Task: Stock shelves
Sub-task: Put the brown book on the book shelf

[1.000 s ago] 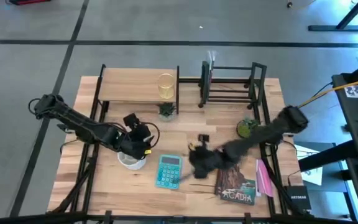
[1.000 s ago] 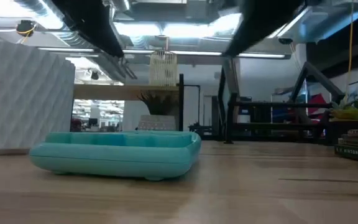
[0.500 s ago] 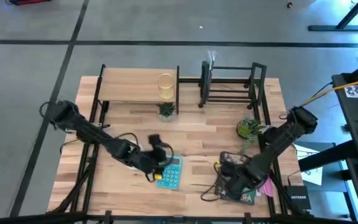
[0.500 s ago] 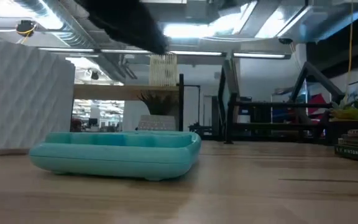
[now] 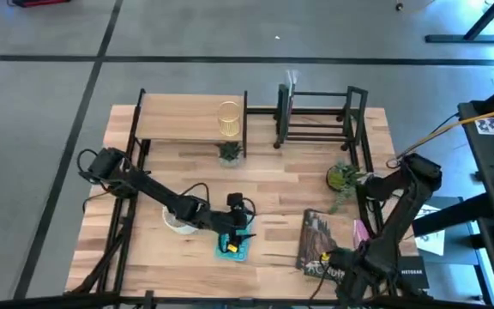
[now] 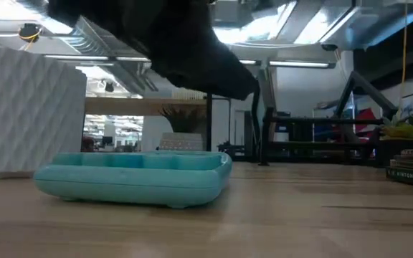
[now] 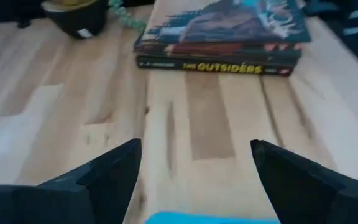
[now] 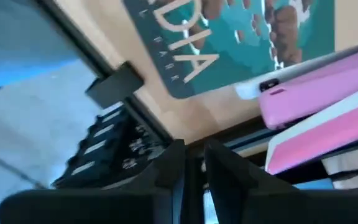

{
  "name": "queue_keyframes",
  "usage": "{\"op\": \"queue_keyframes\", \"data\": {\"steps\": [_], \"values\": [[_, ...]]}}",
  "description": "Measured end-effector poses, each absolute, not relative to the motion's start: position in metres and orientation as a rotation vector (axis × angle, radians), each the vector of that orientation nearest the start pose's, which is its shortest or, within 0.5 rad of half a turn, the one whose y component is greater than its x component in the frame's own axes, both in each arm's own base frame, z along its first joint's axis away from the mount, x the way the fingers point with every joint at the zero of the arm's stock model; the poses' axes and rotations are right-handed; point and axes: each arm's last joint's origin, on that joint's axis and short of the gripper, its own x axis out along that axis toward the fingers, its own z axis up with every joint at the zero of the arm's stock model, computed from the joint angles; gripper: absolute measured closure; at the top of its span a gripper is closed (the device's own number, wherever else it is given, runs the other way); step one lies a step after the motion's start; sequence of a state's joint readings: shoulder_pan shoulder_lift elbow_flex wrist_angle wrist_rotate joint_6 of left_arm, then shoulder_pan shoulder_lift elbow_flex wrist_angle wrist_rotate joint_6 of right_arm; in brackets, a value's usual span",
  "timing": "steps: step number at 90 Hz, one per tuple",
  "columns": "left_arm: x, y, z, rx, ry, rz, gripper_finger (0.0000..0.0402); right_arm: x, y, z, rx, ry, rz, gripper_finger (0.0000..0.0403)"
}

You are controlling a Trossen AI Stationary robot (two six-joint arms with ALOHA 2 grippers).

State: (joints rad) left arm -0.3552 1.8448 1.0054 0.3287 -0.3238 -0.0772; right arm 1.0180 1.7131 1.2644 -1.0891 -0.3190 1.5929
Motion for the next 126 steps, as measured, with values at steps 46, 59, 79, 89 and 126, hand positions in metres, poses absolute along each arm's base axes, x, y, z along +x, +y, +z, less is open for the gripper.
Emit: {"op": "queue_keyframes", "data": {"steps": [46, 59, 79, 89, 126], "values": [[0.373, -0.098, 0.166, 0.021, 0.484, -0.035, 0.0107, 0.151, 0.258, 0.169, 0.295, 1.924, -0.491, 0.0354], [0.373, -0.097, 0.165, 0.022, 0.494, -0.032, 0.0107, 0.148, 0.251, 0.153, 0.258, 1.933, -0.444, 0.0354], [0.376, -0.097, 0.146, 0.029, 0.539, -0.031, 0.0107, 0.147, 0.243, 0.137, 0.213, 1.864, -0.381, 0.0354], [0.379, -0.097, 0.133, 0.013, 0.556, -0.025, 0.0107, 0.152, 0.239, 0.134, 0.153, 1.795, -0.371, 0.0354], [0.389, -0.092, 0.103, -0.058, 0.559, -0.101, 0.0107, 0.180, 0.221, 0.124, 0.026, 1.776, -0.313, 0.0354]]}}
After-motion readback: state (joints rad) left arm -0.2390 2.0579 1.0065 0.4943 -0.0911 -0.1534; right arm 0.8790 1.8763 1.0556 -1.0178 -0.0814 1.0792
